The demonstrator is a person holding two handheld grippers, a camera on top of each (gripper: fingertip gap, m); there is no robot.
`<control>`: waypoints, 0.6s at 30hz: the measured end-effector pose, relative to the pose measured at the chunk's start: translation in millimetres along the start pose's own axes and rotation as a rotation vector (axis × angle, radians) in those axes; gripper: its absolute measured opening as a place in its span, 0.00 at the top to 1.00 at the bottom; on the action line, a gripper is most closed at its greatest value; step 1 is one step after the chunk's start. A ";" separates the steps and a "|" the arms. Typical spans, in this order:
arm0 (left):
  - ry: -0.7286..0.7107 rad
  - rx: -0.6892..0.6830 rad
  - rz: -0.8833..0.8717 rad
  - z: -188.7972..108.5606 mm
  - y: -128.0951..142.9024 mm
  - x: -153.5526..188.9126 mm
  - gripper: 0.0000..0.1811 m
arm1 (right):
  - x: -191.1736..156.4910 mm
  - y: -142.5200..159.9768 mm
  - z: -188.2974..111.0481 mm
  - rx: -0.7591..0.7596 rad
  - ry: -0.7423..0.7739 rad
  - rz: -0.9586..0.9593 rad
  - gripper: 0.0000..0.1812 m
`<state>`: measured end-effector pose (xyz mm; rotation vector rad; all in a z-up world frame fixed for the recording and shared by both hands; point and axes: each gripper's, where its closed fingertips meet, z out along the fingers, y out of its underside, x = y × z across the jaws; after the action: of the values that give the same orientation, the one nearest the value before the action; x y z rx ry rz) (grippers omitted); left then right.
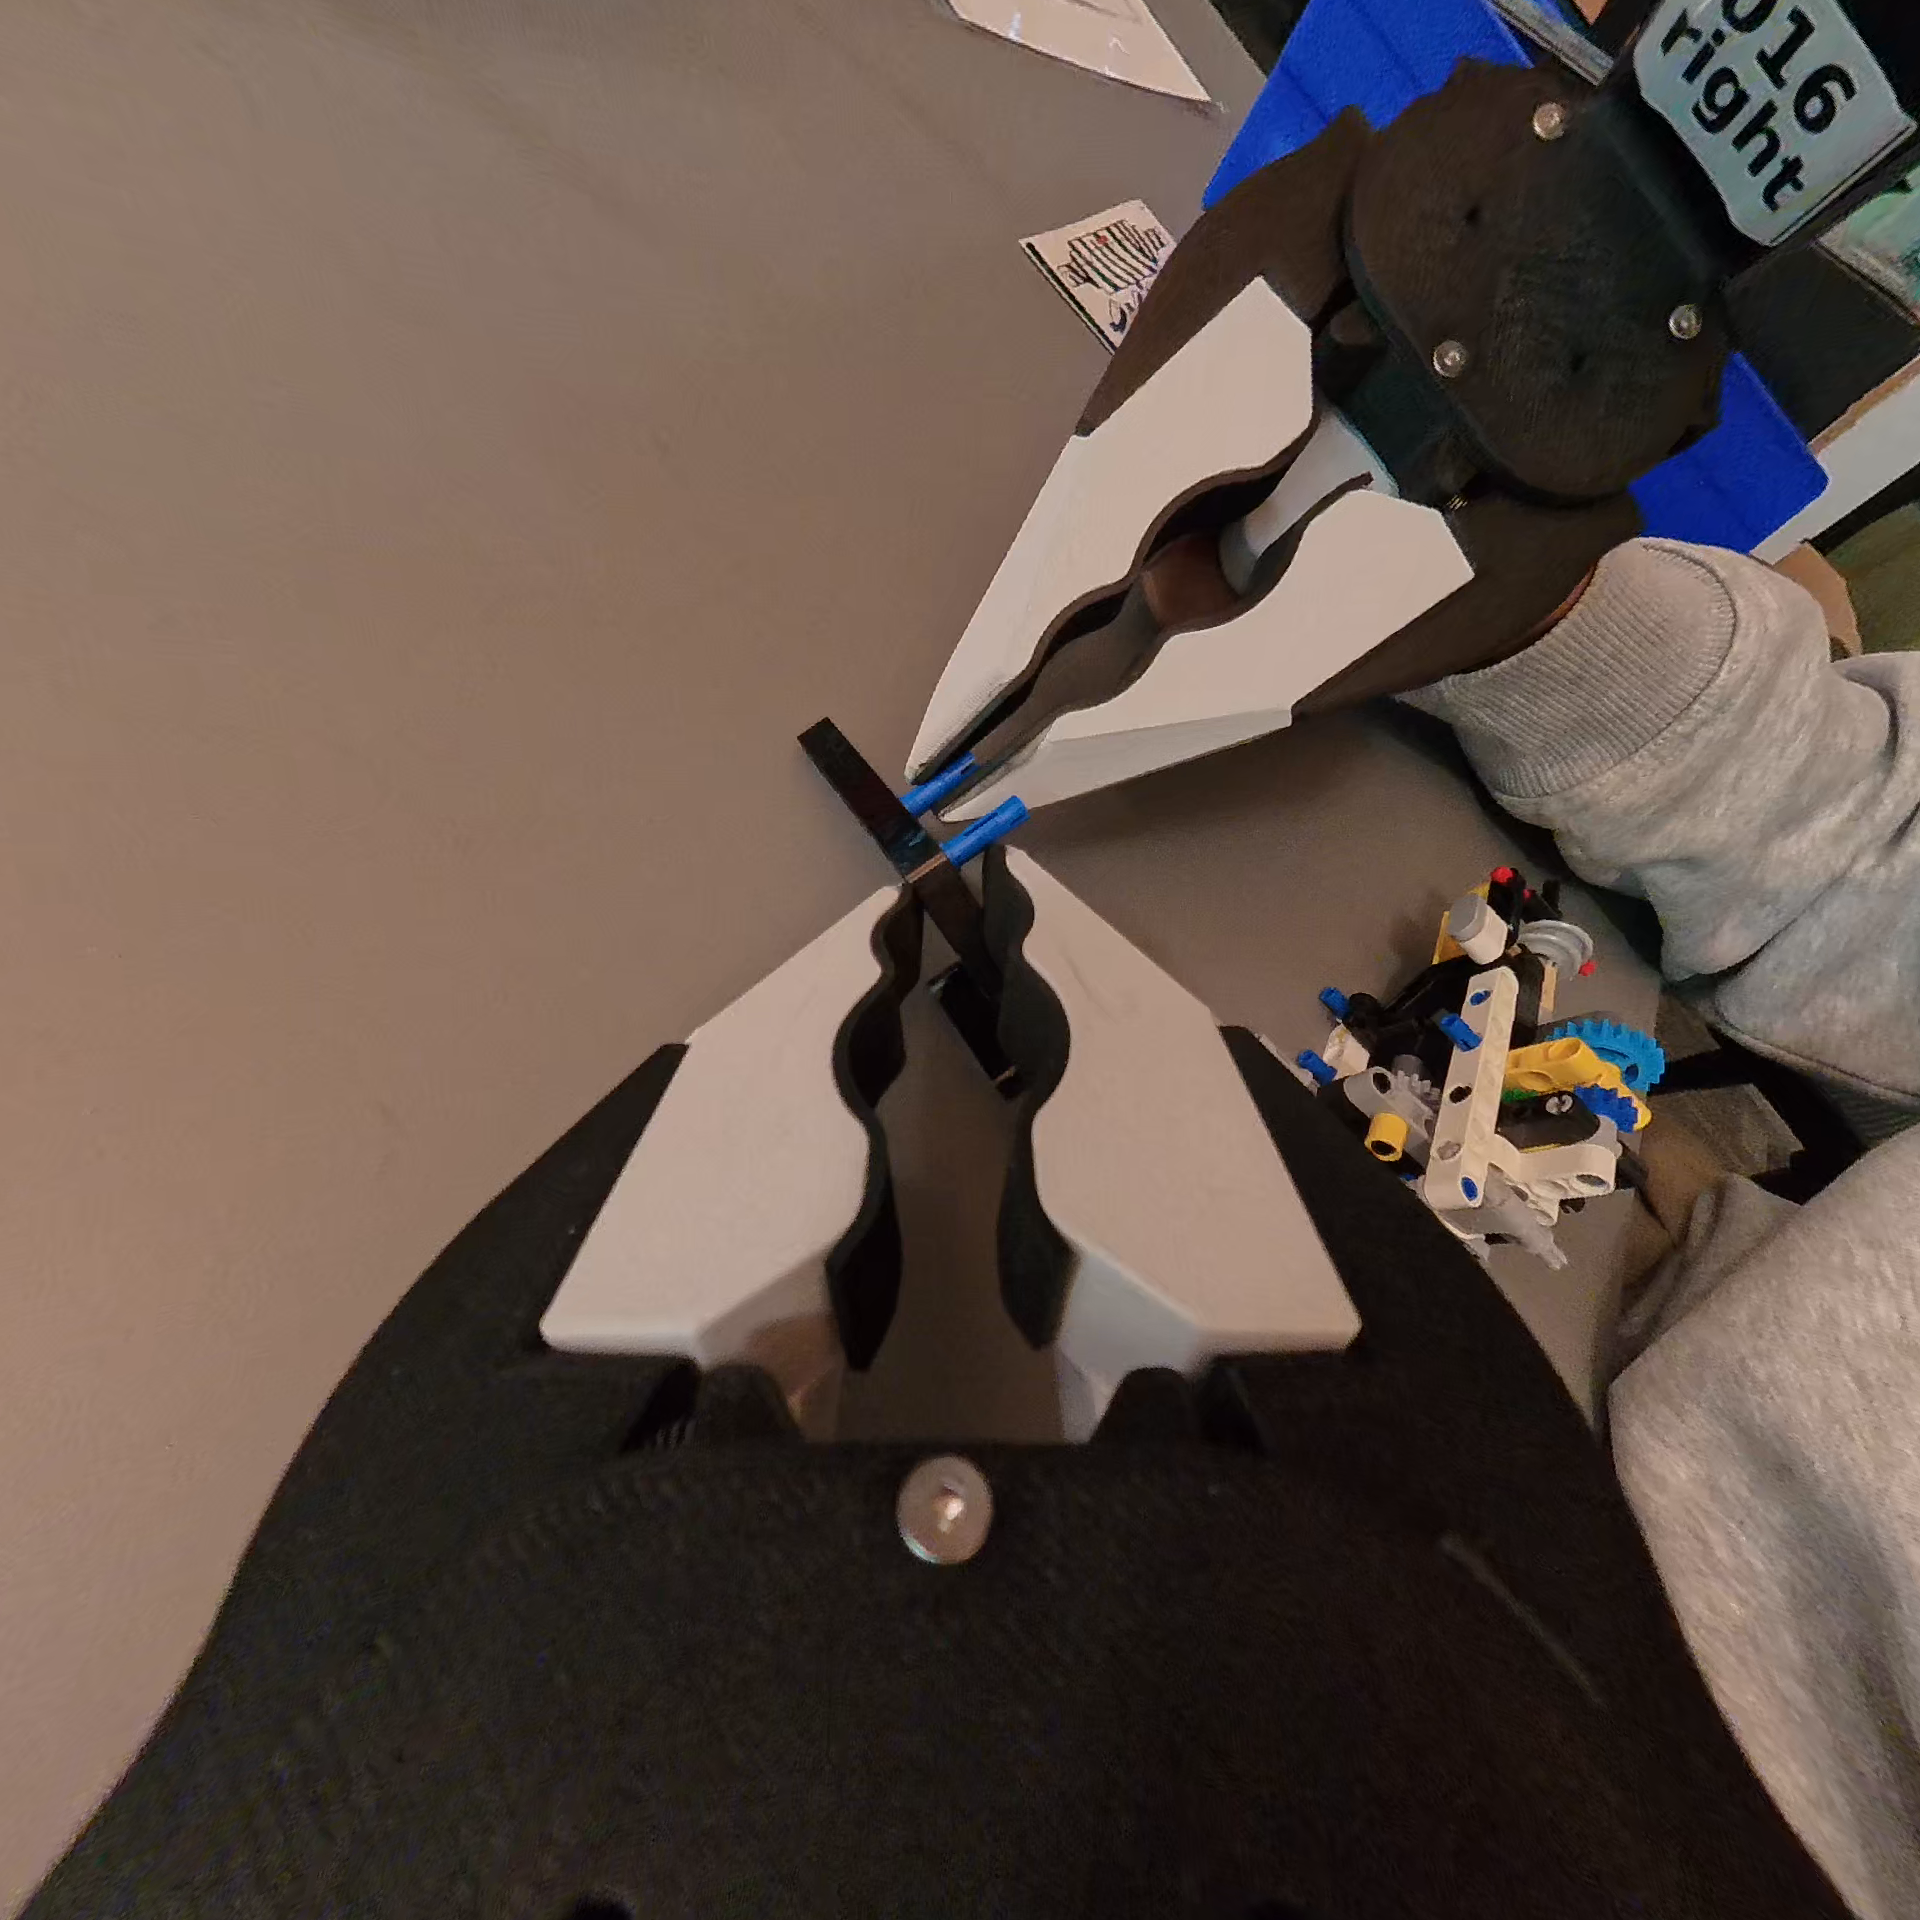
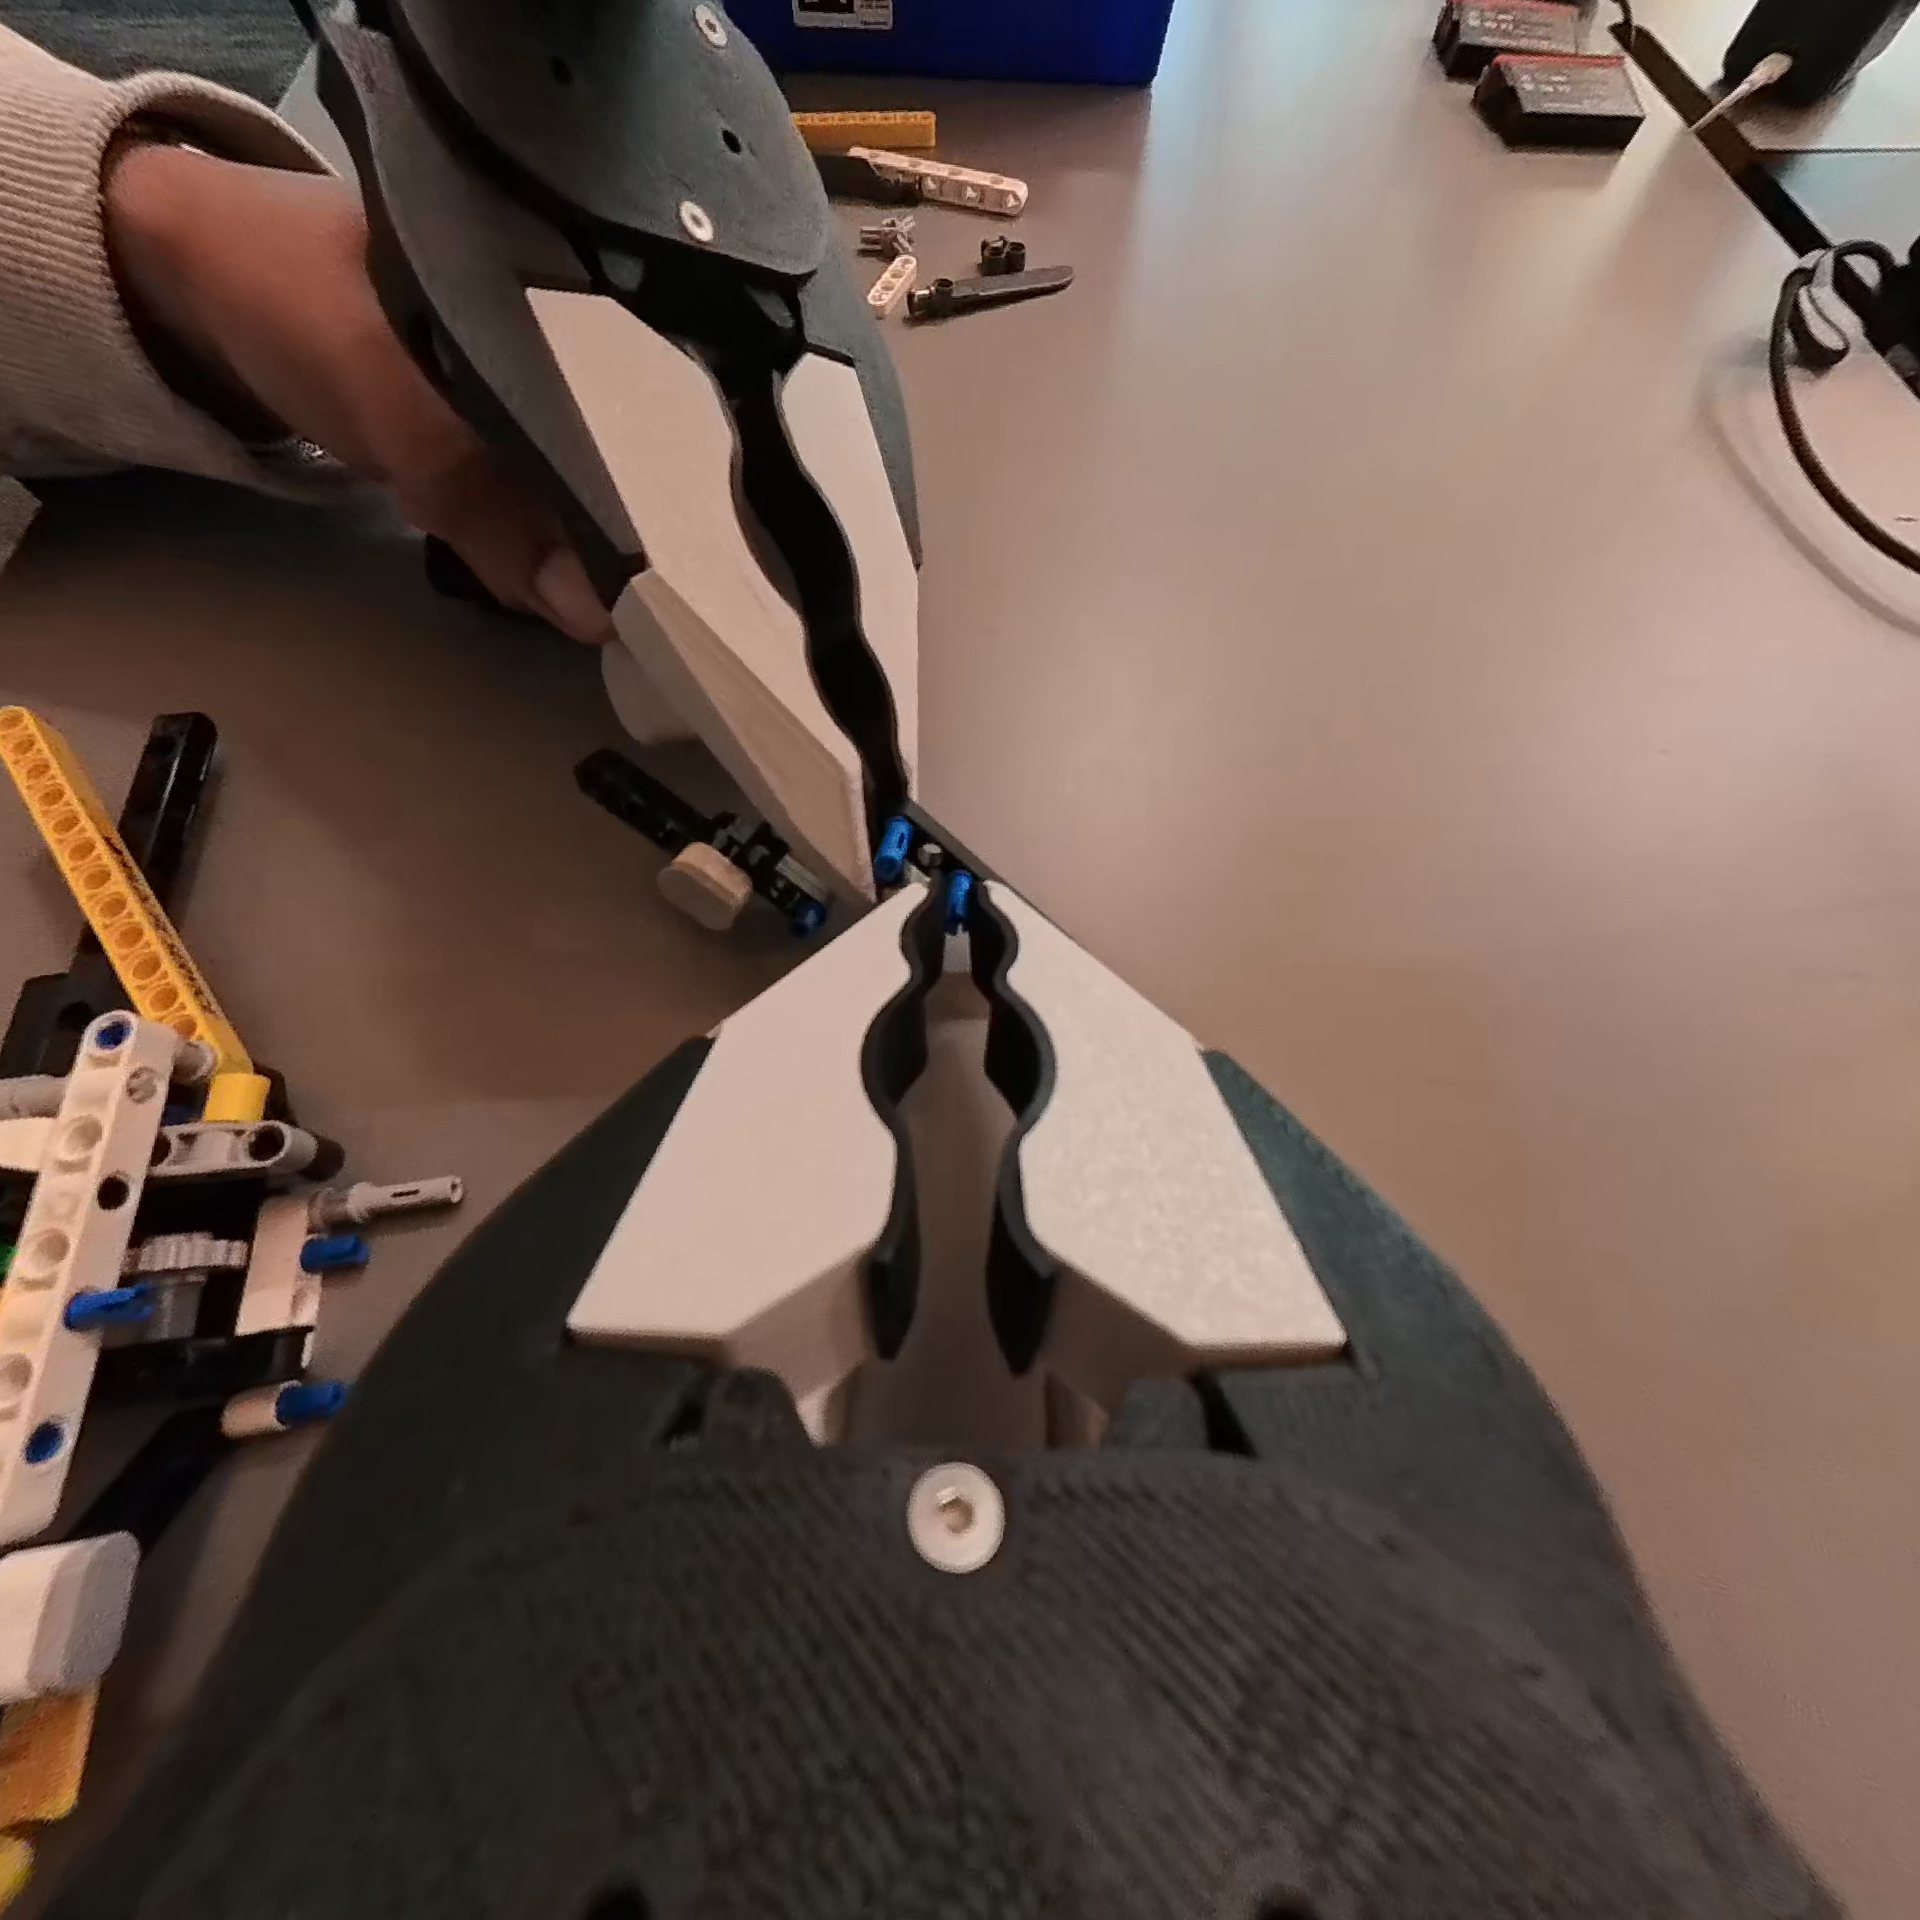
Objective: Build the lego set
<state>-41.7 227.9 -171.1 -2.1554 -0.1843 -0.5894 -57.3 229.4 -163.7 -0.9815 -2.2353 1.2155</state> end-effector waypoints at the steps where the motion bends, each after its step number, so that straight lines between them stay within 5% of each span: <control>1: 0.000 0.001 -0.003 -0.1 -0.1 -0.1 0.93 | 0.3 -0.2 0.0 0.002 0.002 0.000 0.98; 18: -0.151 0.048 0.110 -9.5 -0.2 -0.2 0.90 | 4.4 3.7 -9.7 0.009 0.092 -0.051 0.91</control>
<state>-45.3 220.5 -166.2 -2.1490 -0.1584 -0.3560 -52.6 239.4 -161.5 -0.9518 -2.1682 1.1350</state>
